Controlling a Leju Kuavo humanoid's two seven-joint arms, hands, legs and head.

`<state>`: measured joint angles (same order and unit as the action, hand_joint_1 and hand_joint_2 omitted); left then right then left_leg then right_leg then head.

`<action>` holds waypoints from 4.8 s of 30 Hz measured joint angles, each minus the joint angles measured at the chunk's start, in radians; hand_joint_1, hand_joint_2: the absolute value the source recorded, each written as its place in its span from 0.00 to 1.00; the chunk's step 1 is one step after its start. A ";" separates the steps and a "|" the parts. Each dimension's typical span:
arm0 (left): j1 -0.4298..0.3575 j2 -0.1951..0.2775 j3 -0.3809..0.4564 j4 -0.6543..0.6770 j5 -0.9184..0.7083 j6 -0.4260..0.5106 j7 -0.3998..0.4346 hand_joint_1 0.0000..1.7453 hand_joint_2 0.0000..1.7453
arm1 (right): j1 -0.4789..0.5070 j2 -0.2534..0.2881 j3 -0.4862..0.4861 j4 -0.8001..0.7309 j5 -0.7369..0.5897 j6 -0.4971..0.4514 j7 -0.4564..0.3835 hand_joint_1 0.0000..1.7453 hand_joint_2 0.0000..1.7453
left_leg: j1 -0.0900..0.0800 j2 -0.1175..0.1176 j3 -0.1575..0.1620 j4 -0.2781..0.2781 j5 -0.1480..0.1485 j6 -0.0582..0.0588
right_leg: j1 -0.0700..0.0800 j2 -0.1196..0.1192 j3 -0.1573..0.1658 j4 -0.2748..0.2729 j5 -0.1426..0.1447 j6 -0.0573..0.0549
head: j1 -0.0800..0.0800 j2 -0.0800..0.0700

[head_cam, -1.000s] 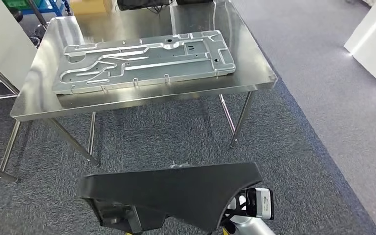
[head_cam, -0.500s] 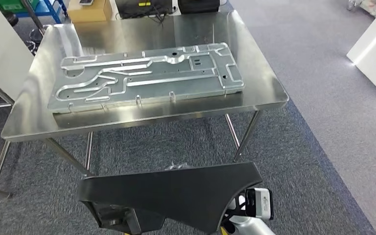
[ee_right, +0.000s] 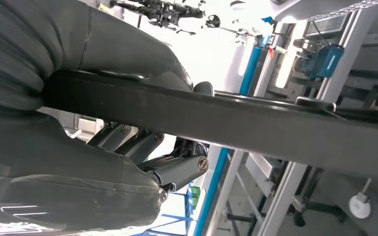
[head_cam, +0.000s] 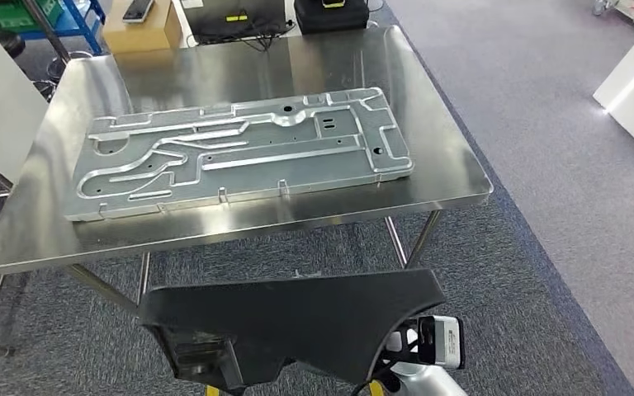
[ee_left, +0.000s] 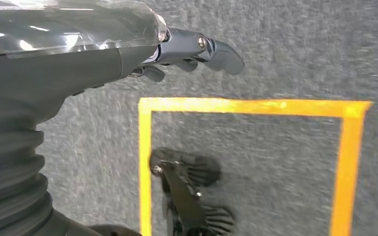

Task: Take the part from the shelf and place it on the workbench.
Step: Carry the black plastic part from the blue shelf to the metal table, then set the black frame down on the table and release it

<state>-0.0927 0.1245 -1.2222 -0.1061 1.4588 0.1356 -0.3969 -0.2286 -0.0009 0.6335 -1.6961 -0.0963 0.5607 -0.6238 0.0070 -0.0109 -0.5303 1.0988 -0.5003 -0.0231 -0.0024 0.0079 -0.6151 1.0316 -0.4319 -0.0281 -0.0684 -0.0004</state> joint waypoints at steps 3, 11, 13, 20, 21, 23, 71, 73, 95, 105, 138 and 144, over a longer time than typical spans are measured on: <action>-0.001 -0.001 0.000 0.000 0.000 0.000 0.000 0.00 1.00 | 0.001 0.000 -0.001 -0.005 0.006 -0.009 0.000 1.00 1.00 | 0.004 0.003 -0.099 0.161 -0.067 -0.010 | -0.001 -0.008 0.024 -0.002 -0.022 -0.011 | 0.000 0.000; 0.002 0.001 0.000 0.000 0.000 0.003 0.012 0.00 1.00 | 0.000 0.001 -0.001 -0.009 0.006 -0.039 0.000 1.00 1.00 | -0.005 0.013 -0.080 -0.062 0.057 0.009 | 0.002 -0.026 0.092 -0.001 -0.081 0.010 | 0.000 0.000; 0.003 0.002 0.000 0.000 0.000 0.005 0.015 0.00 1.00 | -0.001 0.002 -0.001 -0.011 0.002 -0.039 0.000 1.00 1.00 | -0.005 0.012 -0.071 -0.067 0.050 0.020 | 0.005 -0.026 0.098 -0.003 -0.091 0.023 | 0.000 0.000; 0.000 0.001 0.000 0.000 0.000 0.006 0.016 0.00 1.00 | 0.000 0.000 -0.001 -0.017 0.000 -0.039 0.000 1.00 1.00 | 0.003 0.006 -0.030 -0.088 0.043 0.043 | -0.003 -0.014 -0.063 0.265 -0.182 0.047 | 0.000 0.000; 0.001 0.001 0.000 0.000 0.000 0.006 0.016 0.00 1.00 | 0.001 0.000 -0.001 -0.017 0.000 -0.039 0.000 1.00 1.00 | 0.003 0.004 -0.022 -0.087 0.037 0.042 | -0.004 -0.013 -0.074 0.259 -0.156 0.048 | 0.000 0.000; 0.001 0.001 0.000 0.000 0.000 0.006 0.016 0.00 1.00 | 0.001 0.000 -0.001 -0.017 0.000 -0.039 0.000 1.00 1.00 | 0.003 0.001 -0.001 -0.086 0.022 0.037 | -0.005 -0.013 -0.045 0.144 -0.062 0.045 | 0.000 0.000; 0.000 0.016 -0.004 0.000 0.000 -0.054 -0.114 0.00 1.00 | -0.912 0.078 -0.042 1.355 1.386 -0.661 0.413 1.00 1.00 | -0.001 0.004 -0.128 -0.040 0.102 0.007 | 0.004 -0.004 0.014 0.005 -0.028 -0.005 | 0.000 0.000; -0.001 0.017 -0.004 0.000 0.000 -0.055 -0.115 0.00 1.00 | -0.906 0.078 -0.037 1.371 1.386 -0.656 0.416 1.00 1.00 | -0.008 0.004 -0.114 -0.069 0.100 0.017 | 0.004 -0.002 0.011 0.003 -0.030 0.005 | 0.000 0.000; -0.009 0.022 -0.005 0.000 0.000 0.062 -0.125 0.00 0.00 | -0.851 0.103 -0.077 1.384 1.289 -0.899 0.328 0.00 0.00 | 0.007 0.005 -0.175 0.138 -0.042 -0.020 | -0.013 -0.003 -0.021 0.007 0.005 -0.001 | 0.000 0.000; -0.014 0.022 -0.028 0.000 0.000 0.055 -0.106 0.00 0.00 | -0.845 0.147 -0.273 1.273 1.060 -0.930 0.083 0.00 0.00 | -0.004 0.004 -0.074 -0.076 0.069 0.010 | -0.005 -0.003 -0.014 0.005 0.003 0.020 | 0.000 0.000; -0.007 0.019 0.012 0.000 0.000 0.047 -0.102 0.00 0.00 | -0.514 0.071 -0.334 0.940 0.819 -1.151 0.003 0.00 0.00 | 0.012 -0.013 -0.050 -0.094 0.079 0.014 | 0.005 -0.018 0.030 -0.024 -0.005 0.030 | 0.000 0.000; 0.040 0.008 0.063 0.000 0.000 0.044 -0.105 0.00 0.00 | 0.115 -0.094 -0.336 0.218 0.722 -1.254 0.000 0.00 0.00 | 0.007 -0.013 -0.066 -0.106 0.091 0.042 | -0.001 -0.006 -0.074 0.234 -0.189 0.049 | 0.003 0.000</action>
<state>-0.0529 0.1329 -1.1596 -0.1064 1.4588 0.1799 -0.5024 -0.1137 -0.0948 0.2976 -1.4778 0.6261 -0.6936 -0.6241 0.0141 -0.0242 -0.5962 0.9932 -0.4096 0.0190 -0.0030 0.0017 -0.6890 1.2655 -0.6208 0.0209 -0.0655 -0.0004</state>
